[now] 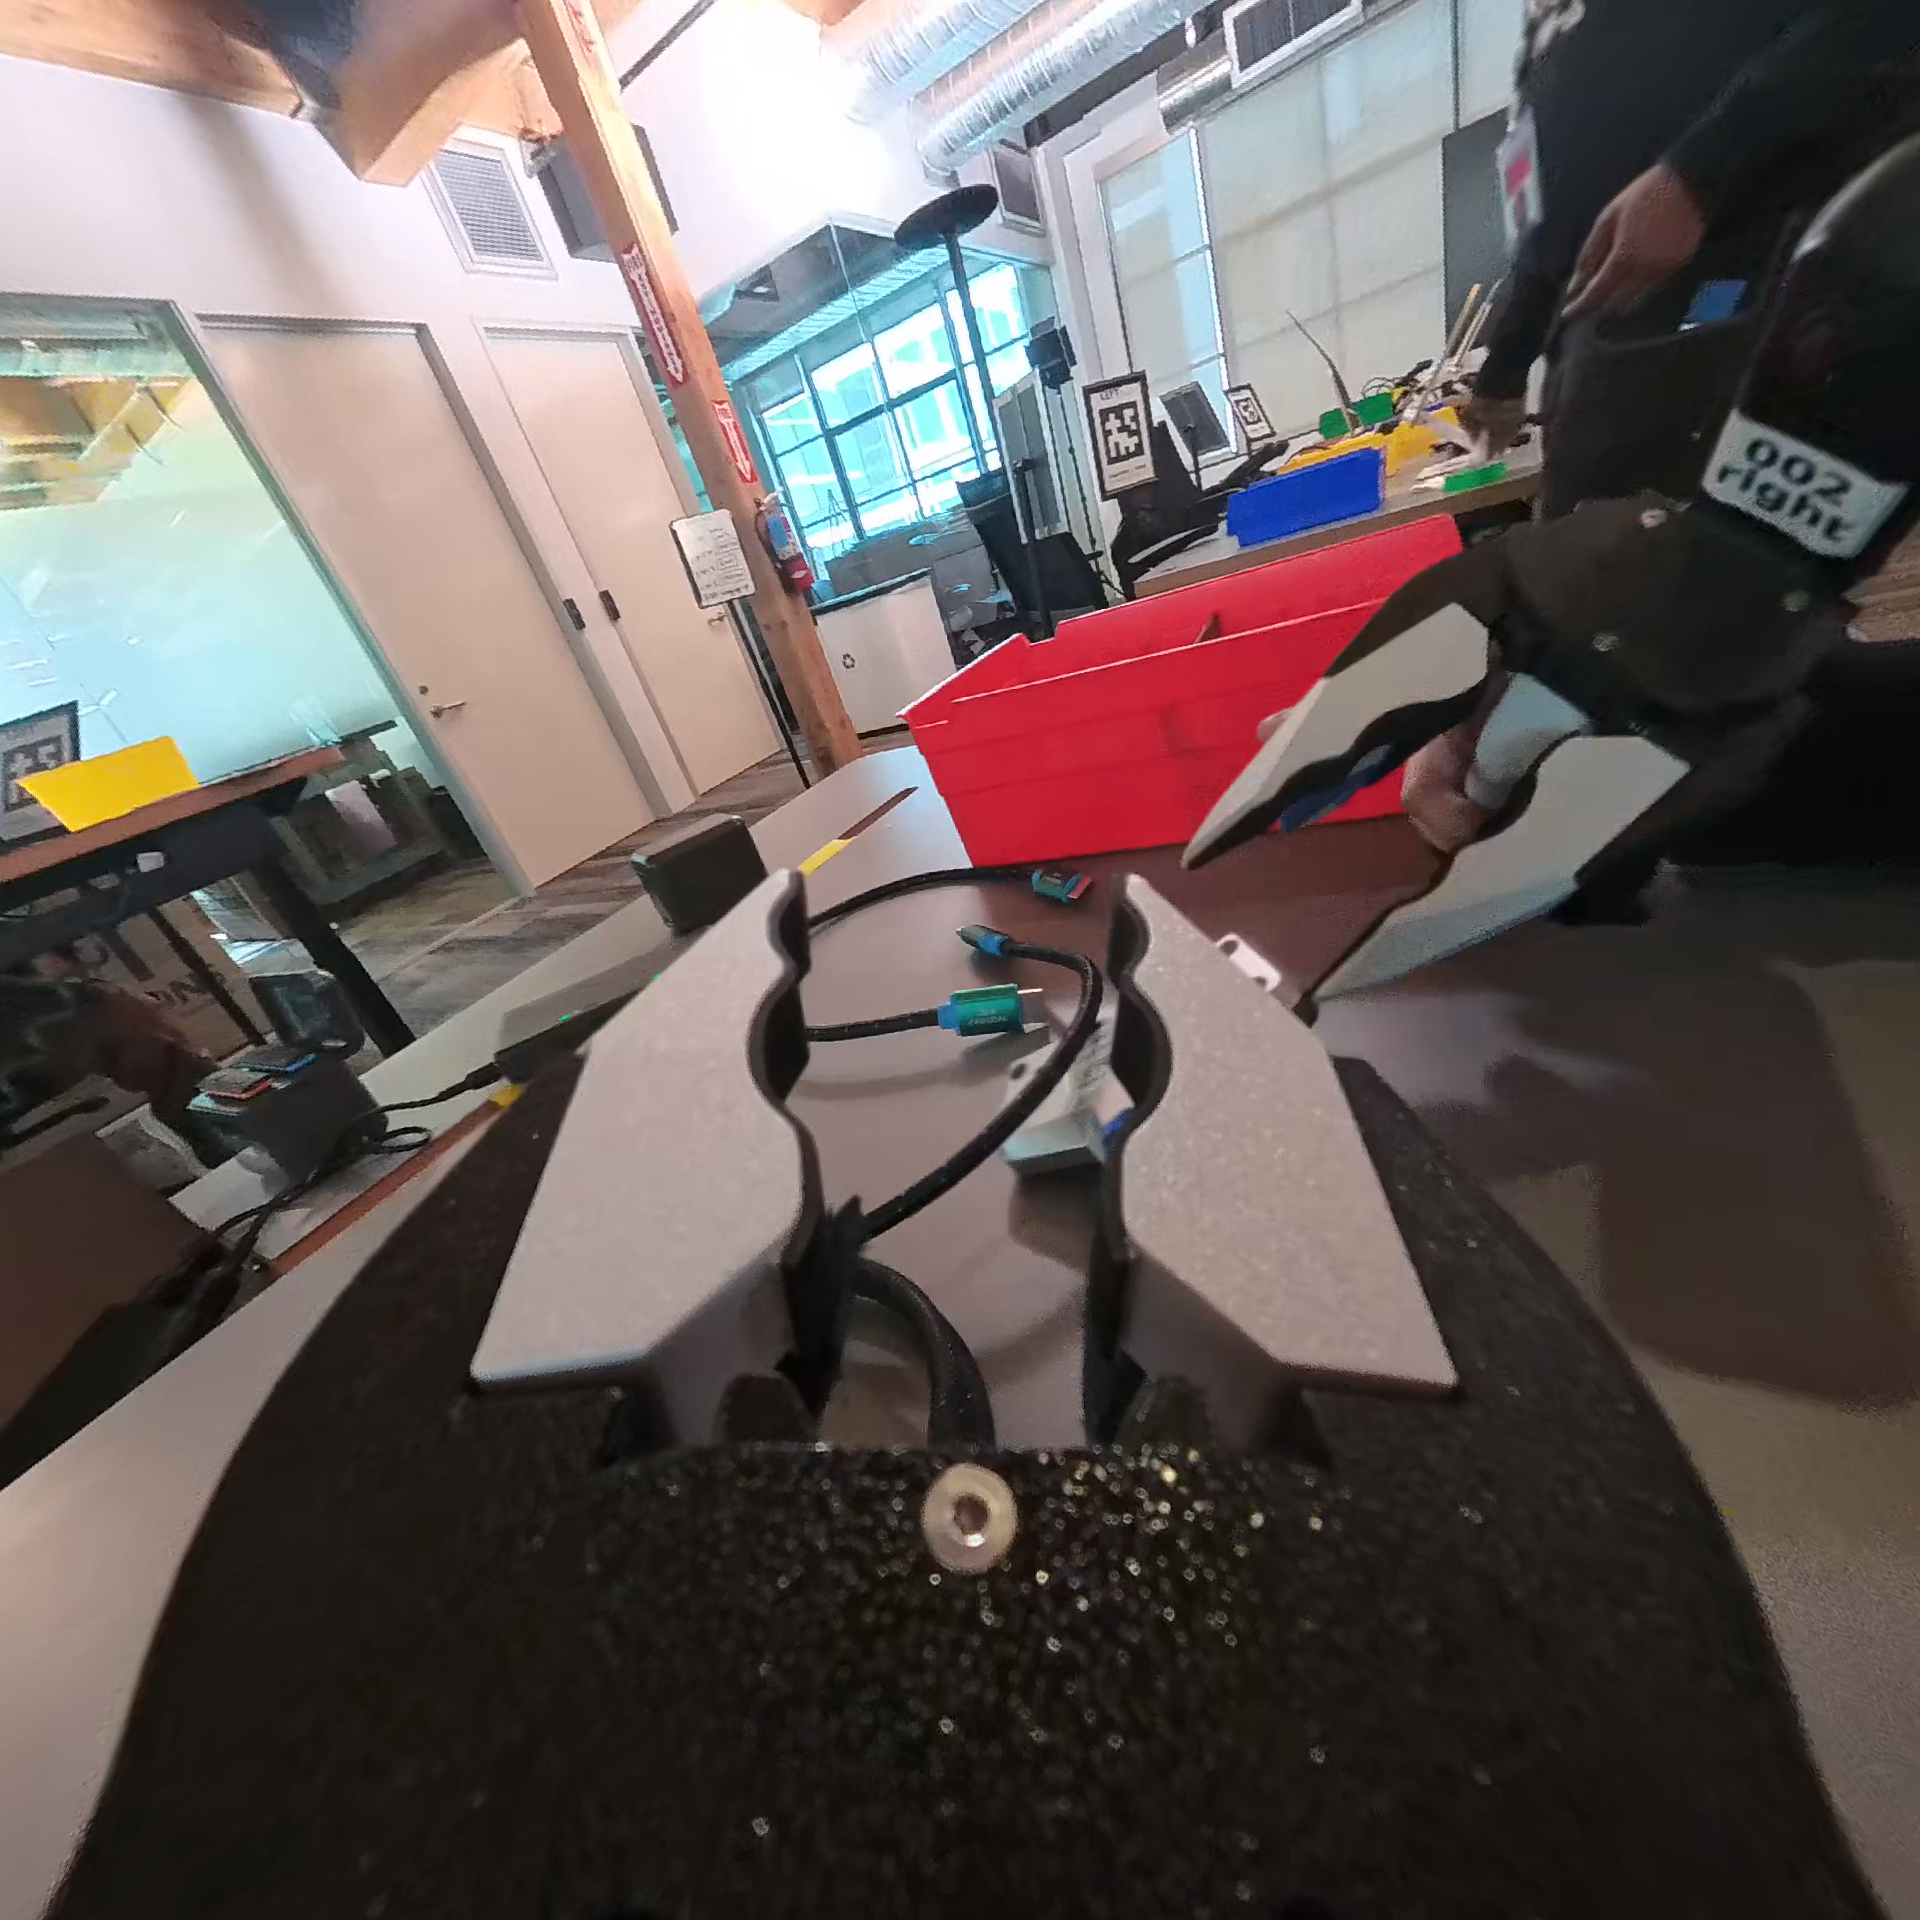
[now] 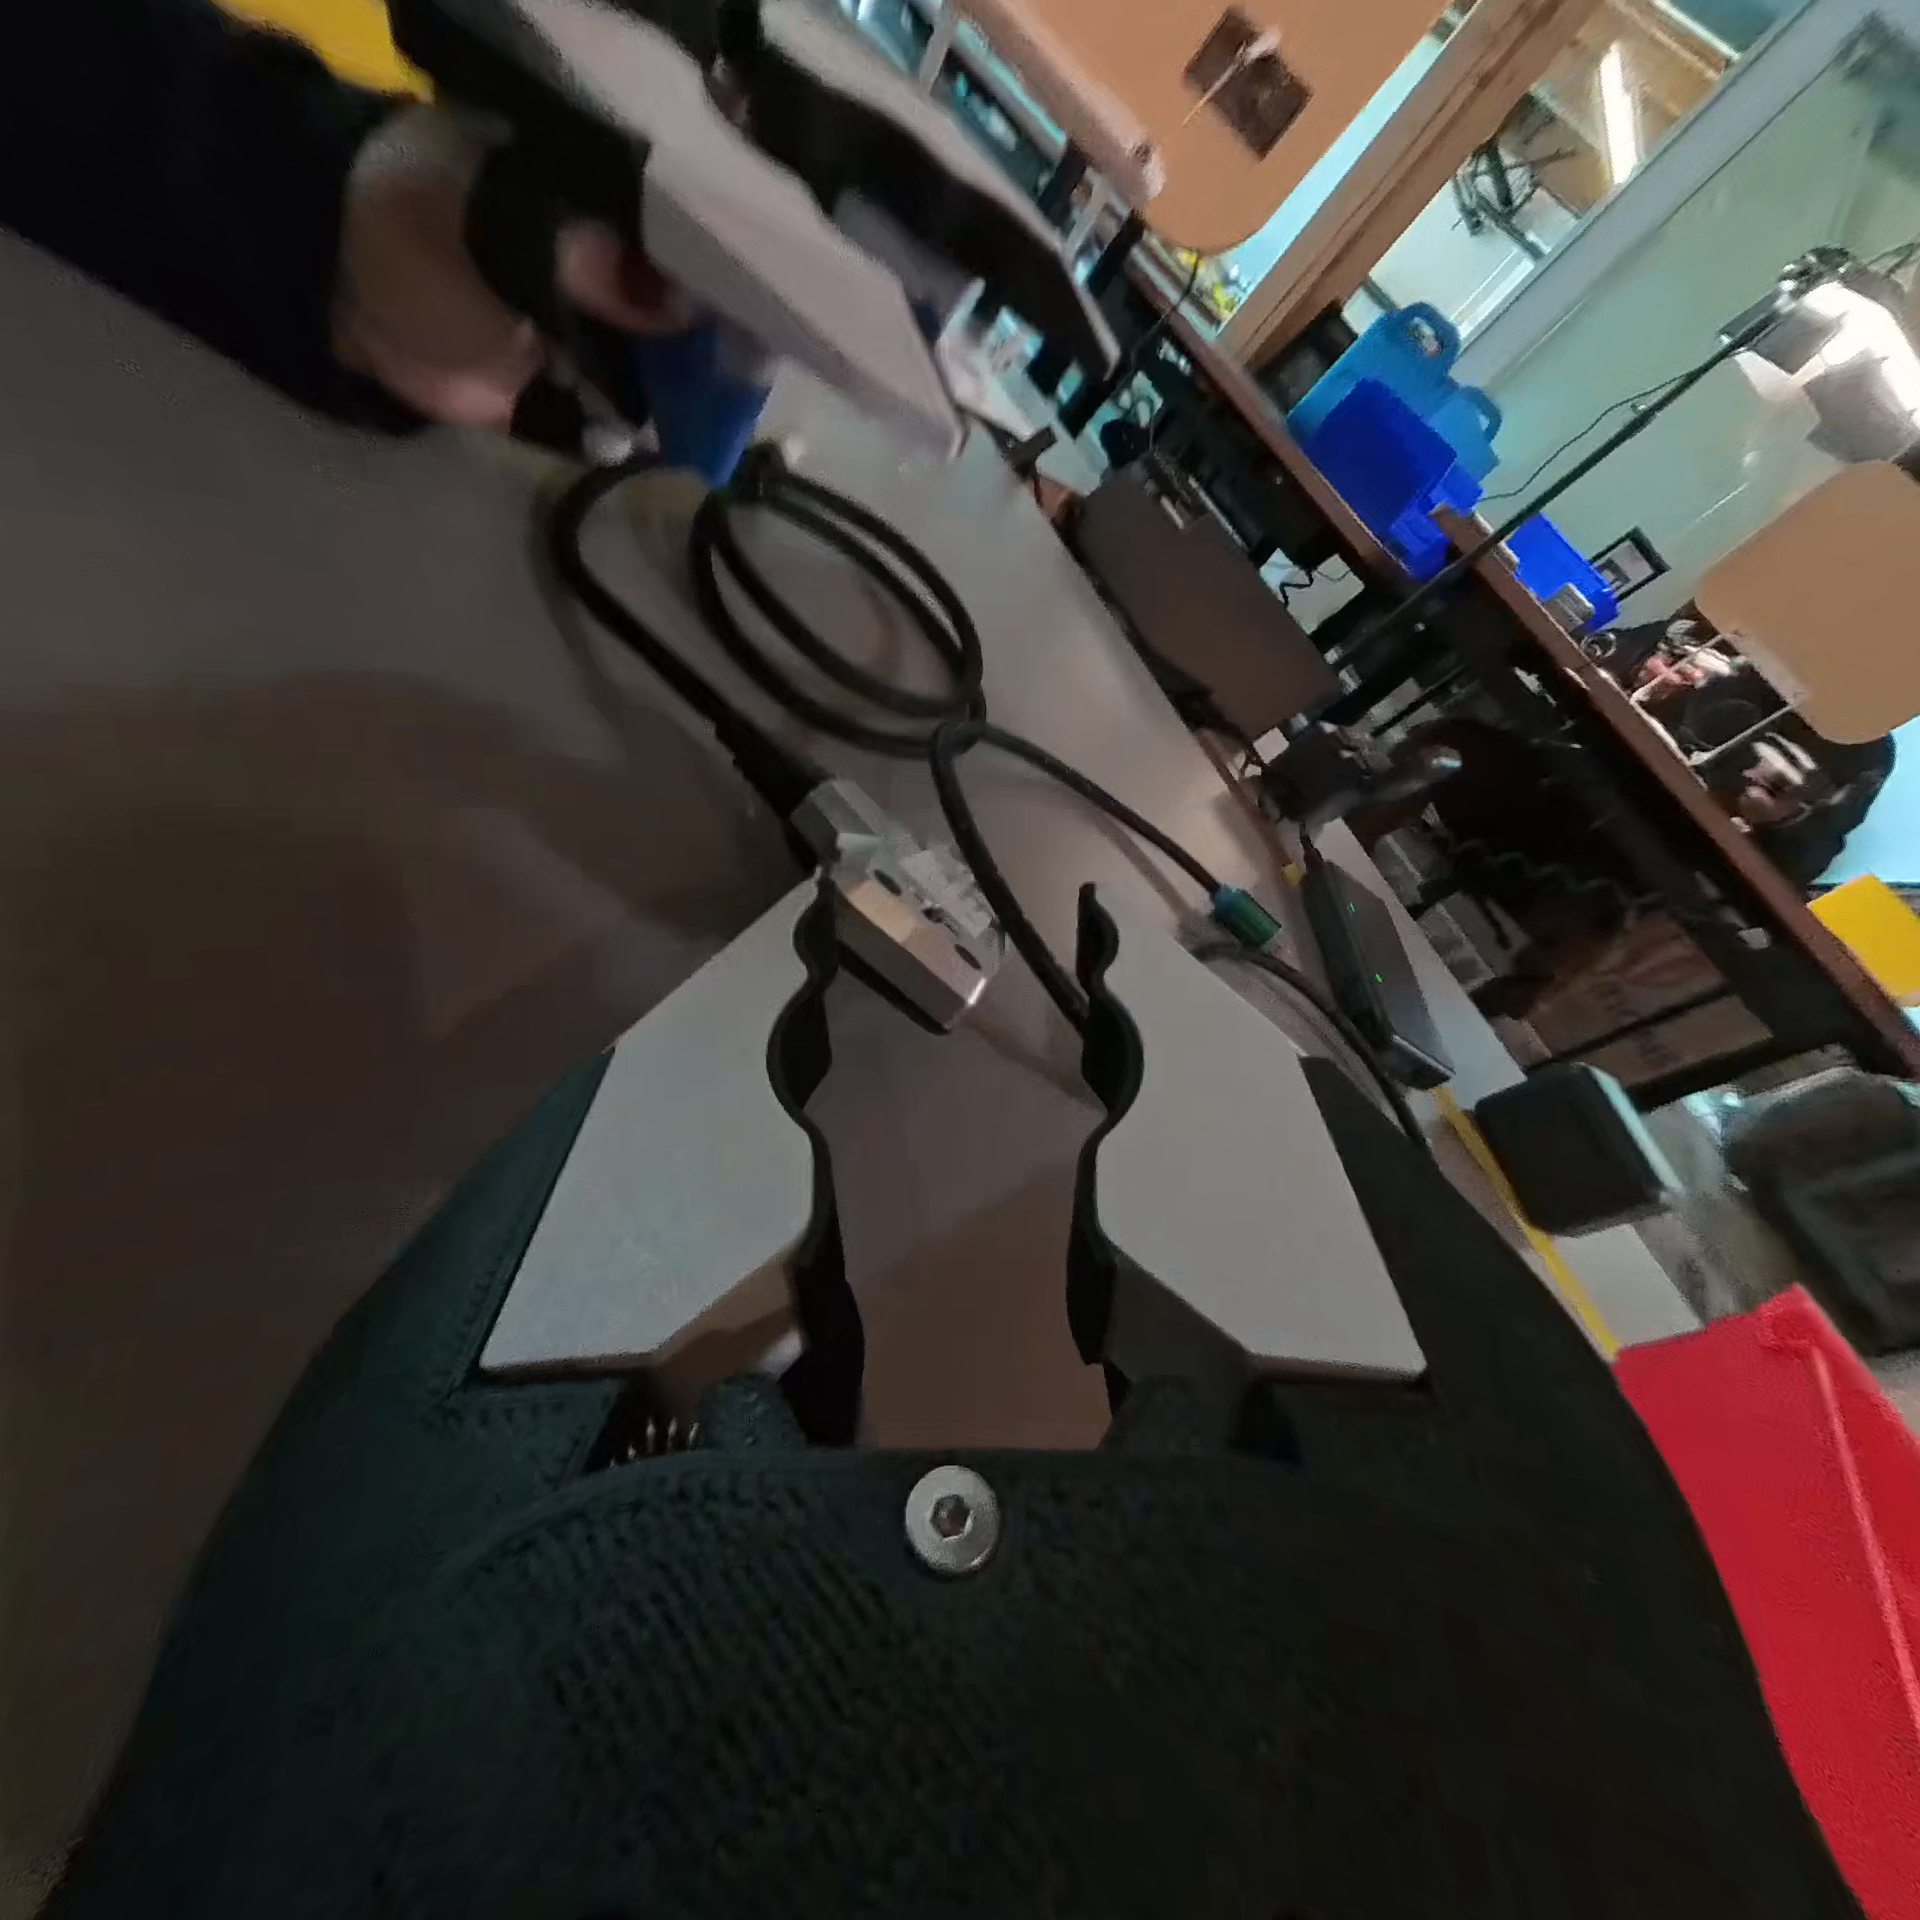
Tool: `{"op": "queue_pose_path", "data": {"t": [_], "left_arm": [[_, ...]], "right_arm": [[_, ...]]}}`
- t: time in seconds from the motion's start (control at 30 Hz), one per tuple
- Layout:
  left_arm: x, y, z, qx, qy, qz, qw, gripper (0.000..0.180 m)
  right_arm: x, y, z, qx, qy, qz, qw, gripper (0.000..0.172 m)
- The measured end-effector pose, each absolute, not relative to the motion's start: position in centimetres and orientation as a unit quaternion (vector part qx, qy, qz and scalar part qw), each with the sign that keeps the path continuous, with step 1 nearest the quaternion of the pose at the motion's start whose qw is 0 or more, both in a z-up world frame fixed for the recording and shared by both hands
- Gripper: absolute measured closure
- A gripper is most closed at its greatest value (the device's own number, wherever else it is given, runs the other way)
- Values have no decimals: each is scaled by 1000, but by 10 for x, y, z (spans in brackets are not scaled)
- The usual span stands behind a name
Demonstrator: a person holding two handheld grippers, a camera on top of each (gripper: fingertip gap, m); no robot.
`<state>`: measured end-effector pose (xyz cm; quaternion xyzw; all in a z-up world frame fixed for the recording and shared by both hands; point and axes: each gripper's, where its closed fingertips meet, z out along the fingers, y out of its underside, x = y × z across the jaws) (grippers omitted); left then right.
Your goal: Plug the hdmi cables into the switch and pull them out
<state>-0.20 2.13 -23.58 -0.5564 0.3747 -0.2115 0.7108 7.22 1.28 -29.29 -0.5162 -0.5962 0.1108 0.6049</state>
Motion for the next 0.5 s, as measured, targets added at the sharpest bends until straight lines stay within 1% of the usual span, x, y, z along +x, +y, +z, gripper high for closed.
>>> {"op": "queue_pose_path", "data": {"t": [0.17, 0.33, 0.43, 0.5], "left_arm": [[12, 16, -247, -561, 412, -215, 685, 122], [19, 10, -248, -549, 431, -203, 686, 123], [16, 11, -247, -551, 422, -207, 690, 123], [12, 13, -242, -550, 407, -213, 697, 123]], "right_arm": [[71, 19, -314, -505, -646, 47, 570, 126], [80, 22, -324, -477, -685, -25, 550, 125], [88, 24, -320, -472, -680, -48, 559, 125], [89, 28, -313, -502, -644, -27, 576, 127]]}}
